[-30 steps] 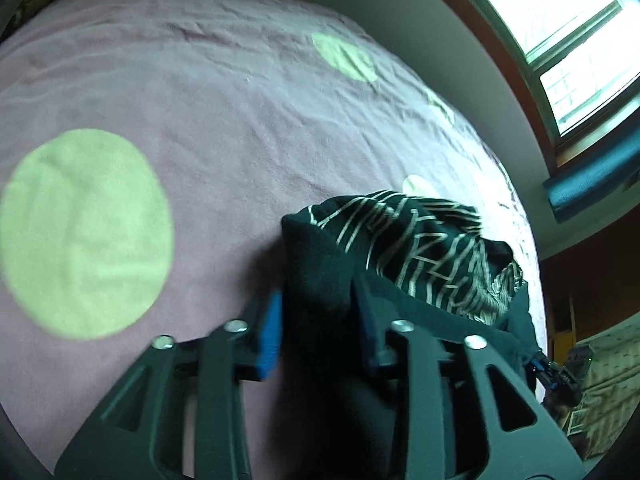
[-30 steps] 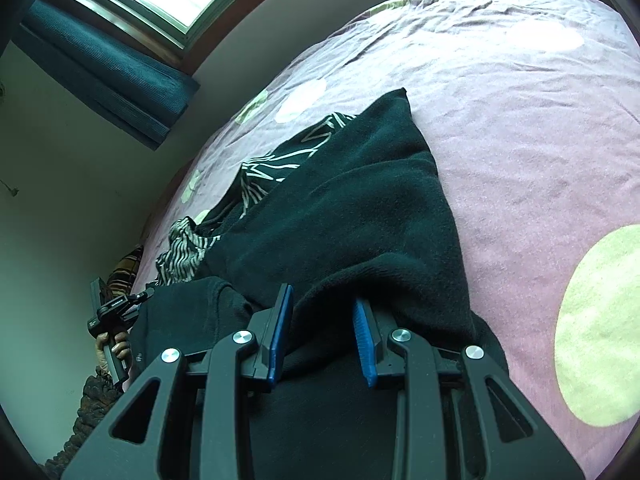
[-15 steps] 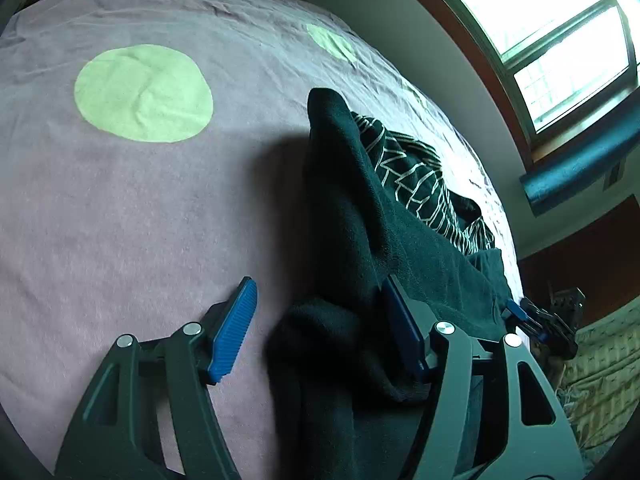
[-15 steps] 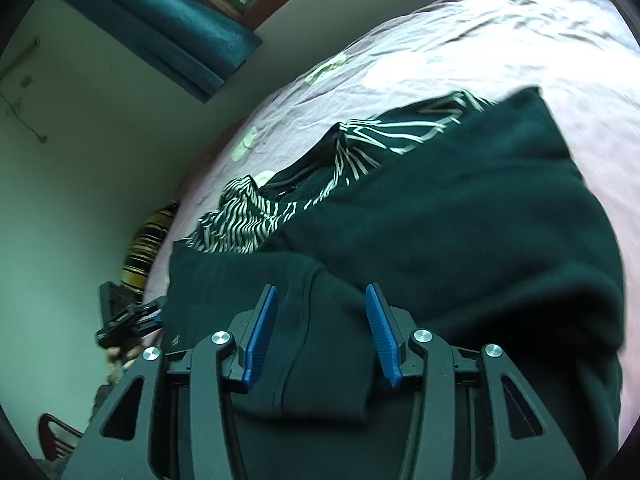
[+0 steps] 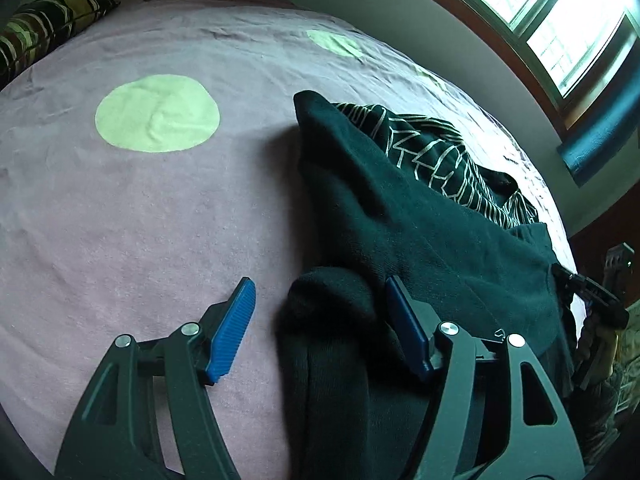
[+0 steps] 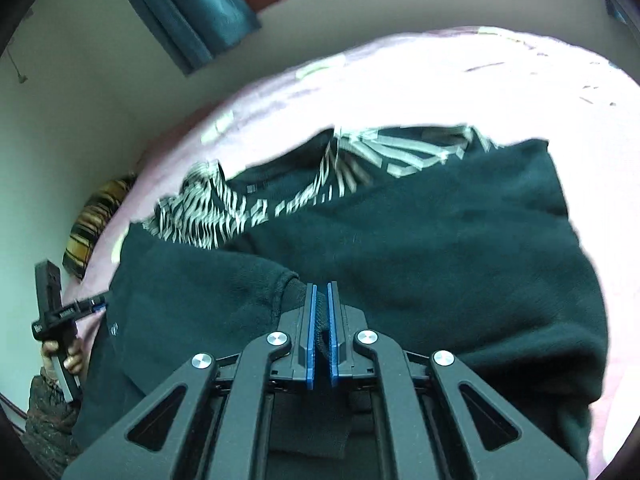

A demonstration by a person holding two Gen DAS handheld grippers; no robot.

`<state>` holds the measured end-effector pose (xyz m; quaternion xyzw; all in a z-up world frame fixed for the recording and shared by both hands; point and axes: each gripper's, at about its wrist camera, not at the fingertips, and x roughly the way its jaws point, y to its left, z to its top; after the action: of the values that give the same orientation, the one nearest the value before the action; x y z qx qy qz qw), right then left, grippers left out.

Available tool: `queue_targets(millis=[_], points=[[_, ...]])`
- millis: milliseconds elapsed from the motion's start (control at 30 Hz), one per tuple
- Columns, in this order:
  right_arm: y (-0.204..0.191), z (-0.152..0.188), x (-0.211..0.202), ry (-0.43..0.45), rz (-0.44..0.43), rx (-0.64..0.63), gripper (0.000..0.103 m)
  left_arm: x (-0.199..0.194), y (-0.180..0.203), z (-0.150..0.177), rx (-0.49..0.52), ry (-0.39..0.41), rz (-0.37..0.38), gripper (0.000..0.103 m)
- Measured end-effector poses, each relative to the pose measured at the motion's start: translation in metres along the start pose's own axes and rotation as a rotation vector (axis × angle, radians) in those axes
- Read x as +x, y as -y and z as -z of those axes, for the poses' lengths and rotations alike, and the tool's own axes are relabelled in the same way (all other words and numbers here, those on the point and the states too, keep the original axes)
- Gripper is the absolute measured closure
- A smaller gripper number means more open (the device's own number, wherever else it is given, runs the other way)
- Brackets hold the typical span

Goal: Fold small clothes

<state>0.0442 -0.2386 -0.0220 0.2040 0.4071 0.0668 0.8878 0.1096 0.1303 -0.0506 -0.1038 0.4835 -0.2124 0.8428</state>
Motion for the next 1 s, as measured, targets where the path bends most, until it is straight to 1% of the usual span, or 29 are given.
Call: queue_targets(millis=[33, 100, 133, 167, 267, 300, 400, 433, 467, 500, 533, 633, 700, 767, 833, 933, 1000], points=[[0.002, 0.000, 0.003, -0.003, 0.007, 0.003, 0.098, -0.001, 0.000, 0.001, 0.001, 0.003, 0.000, 0.036], [0.009, 0.003, 0.018, -0.043, 0.022, 0.009, 0.098, -0.003, 0.000, 0.003, -0.003, 0.006, 0.003, 0.036], [0.013, 0.007, 0.025, -0.065, 0.023, 0.016, 0.098, -0.002, 0.000, 0.003, -0.005, 0.007, 0.004, 0.036], [0.018, 0.010, 0.030, -0.068, 0.009, 0.029, 0.098, -0.001, 0.000, 0.003, -0.004, 0.008, 0.003, 0.035], [0.027, 0.008, 0.021, -0.063, -0.055, 0.089, 0.097, -0.004, 0.001, 0.003, 0.005, 0.017, 0.014, 0.034], [0.030, 0.008, 0.015, -0.061, -0.077, 0.117, 0.094, -0.008, 0.000, 0.002, 0.004, 0.021, 0.022, 0.034], [0.042, 0.012, -0.016, -0.034, -0.131, 0.163, 0.092, -0.021, -0.004, 0.010, -0.017, 0.006, 0.053, 0.031], [0.045, 0.016, -0.028, -0.023, -0.137, 0.162, 0.089, -0.027, -0.005, 0.017, -0.018, -0.004, 0.065, 0.030], [0.051, 0.022, -0.047, -0.008, -0.137, 0.159, 0.077, -0.033, -0.004, 0.024, -0.013, -0.007, 0.071, 0.029], [0.056, 0.029, -0.060, 0.001, -0.134, 0.162, 0.061, -0.040, -0.004, 0.032, -0.005, -0.012, 0.079, 0.028], [0.065, 0.038, -0.077, 0.009, -0.128, 0.173, 0.057, -0.051, -0.003, 0.045, 0.002, -0.019, 0.092, 0.028], [0.092, 0.070, -0.114, -0.001, -0.135, 0.228, 0.056, -0.074, -0.004, 0.076, -0.015, -0.035, 0.155, 0.024], [0.105, 0.090, -0.130, -0.020, -0.142, 0.262, 0.055, -0.090, -0.007, 0.102, -0.053, -0.059, 0.204, 0.020], [0.116, 0.114, -0.148, -0.034, -0.130, 0.285, 0.055, -0.100, -0.010, 0.124, -0.085, -0.088, 0.227, 0.019], [0.126, 0.132, -0.163, -0.049, -0.108, 0.305, 0.055, -0.111, -0.014, 0.140, -0.111, -0.098, 0.239, 0.019], [0.141, 0.159, -0.180, -0.070, -0.136, 0.339, 0.048, -0.128, -0.013, 0.164, -0.122, -0.106, 0.266, 0.018], [0.148, 0.174, -0.185, -0.090, -0.175, 0.361, 0.047, -0.134, -0.012, 0.180, -0.133, -0.141, 0.341, 0.014]])
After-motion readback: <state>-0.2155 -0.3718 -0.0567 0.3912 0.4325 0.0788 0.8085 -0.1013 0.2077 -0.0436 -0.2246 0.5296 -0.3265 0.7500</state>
